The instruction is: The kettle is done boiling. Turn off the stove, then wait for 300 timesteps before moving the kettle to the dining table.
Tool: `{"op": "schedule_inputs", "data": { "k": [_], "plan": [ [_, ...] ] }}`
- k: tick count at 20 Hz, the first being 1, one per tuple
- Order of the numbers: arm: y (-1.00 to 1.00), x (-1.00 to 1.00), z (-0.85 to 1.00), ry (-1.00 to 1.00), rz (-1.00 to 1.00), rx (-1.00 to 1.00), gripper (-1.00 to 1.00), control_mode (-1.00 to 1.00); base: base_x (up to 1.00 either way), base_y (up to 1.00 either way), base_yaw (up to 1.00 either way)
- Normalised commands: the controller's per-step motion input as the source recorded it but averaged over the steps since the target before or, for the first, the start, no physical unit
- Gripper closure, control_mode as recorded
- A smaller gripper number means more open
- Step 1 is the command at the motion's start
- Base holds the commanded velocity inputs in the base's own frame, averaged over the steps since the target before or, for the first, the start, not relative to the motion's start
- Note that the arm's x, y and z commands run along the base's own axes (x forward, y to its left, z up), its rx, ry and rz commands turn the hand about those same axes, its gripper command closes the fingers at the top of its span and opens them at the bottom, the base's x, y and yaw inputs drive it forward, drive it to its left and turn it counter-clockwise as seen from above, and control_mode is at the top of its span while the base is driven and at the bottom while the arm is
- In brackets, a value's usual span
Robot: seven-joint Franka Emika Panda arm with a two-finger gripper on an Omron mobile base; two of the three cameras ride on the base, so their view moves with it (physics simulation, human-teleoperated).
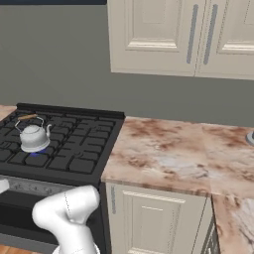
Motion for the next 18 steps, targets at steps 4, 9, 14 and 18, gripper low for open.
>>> {"op": "schedule_inputs", "data": {
  "k": [4, 9, 14, 18],
  "plan": [
    [-0.01, 0.0, -0.23, -0.16, 0.0, 0.0, -1.0, -1.0, 0.0, 0.0, 0.0],
    [0.0, 0.0, -0.14, -0.05, 0.0, -0.01, -1.0, -1.0, 0.0, 0.0, 0.0],
    [0.0, 0.04, -0.23, -0.02, 0.0, -0.01, -1.0, -1.0, 0.0, 0.0, 0.0],
    [0.03, 0.01, -0.28, -0.05, 0.0, 0.0, -1.0, -1.0, 0.0, 0.0, 0.0]
  ]
}}
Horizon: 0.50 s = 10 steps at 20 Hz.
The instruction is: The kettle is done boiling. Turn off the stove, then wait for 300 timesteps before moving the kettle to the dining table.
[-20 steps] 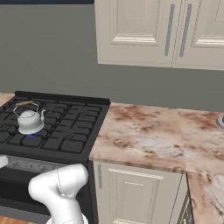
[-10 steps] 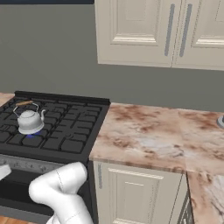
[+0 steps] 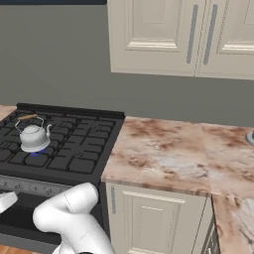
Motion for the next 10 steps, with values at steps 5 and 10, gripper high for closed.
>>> {"op": "schedule_inputs", "data": {
  "k": [5, 10],
  "plan": [
    [0.08, 0.09, -0.2, -0.03, 0.0, 0.0, -1.0, -1.0, 0.0, 0.0, 0.0],
    [0.07, 0.18, -0.14, 0.0, 0.0, -0.06, -1.0, -1.0, 0.0, 0.0, 0.0]
  ]
}}
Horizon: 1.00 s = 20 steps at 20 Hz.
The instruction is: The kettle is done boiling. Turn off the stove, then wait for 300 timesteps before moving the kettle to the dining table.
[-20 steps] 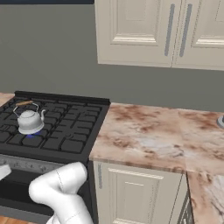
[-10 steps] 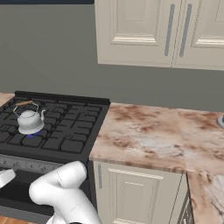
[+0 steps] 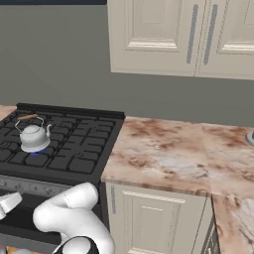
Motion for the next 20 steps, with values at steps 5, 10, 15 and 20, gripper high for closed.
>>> {"op": "schedule_inputs", "data": {
  "k": [5, 10, 15, 20],
  "plan": [
    [0.42, 0.29, -0.14, 0.0, 0.0, -0.05, -1.0, -1.0, 0.0, 0.0, 0.0],
    [0.32, 0.09, -0.22, -0.02, 0.0, -0.05, -1.0, -1.0, 0.0, 0.0, 0.0],
    [0.05, 0.0, -0.41, -0.08, 0.02, 0.0, -1.0, -1.0, 0.0, 0.0, 0.0],
    [0.01, 0.18, -0.24, 0.0, 0.01, 0.0, -1.0, -1.0, 0.0, 0.0, 0.0]
  ]
}}
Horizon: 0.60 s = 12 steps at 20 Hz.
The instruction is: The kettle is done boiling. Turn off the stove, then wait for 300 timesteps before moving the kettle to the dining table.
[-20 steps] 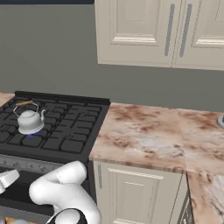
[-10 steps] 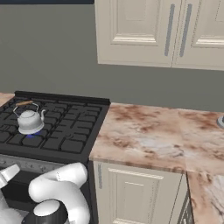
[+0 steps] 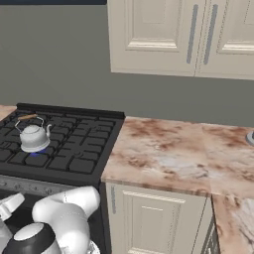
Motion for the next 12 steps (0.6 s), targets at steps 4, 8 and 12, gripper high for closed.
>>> {"op": "schedule_inputs", "data": {
  "k": [4, 8, 12],
  "plan": [
    [0.11, 0.25, -0.25, 0.0, 0.0, 0.0, -1.0, -1.0, 0.0, 0.0, 0.0],
    [0.13, 0.22, -0.28, 0.0, 0.0, 0.0, -1.0, -1.0, 0.0, 0.0, 0.0],
    [0.16, 0.18, -0.33, 0.0, 0.0, 0.0, -1.0, -1.0, 0.0, 0.0, 0.0]
  ]
}}
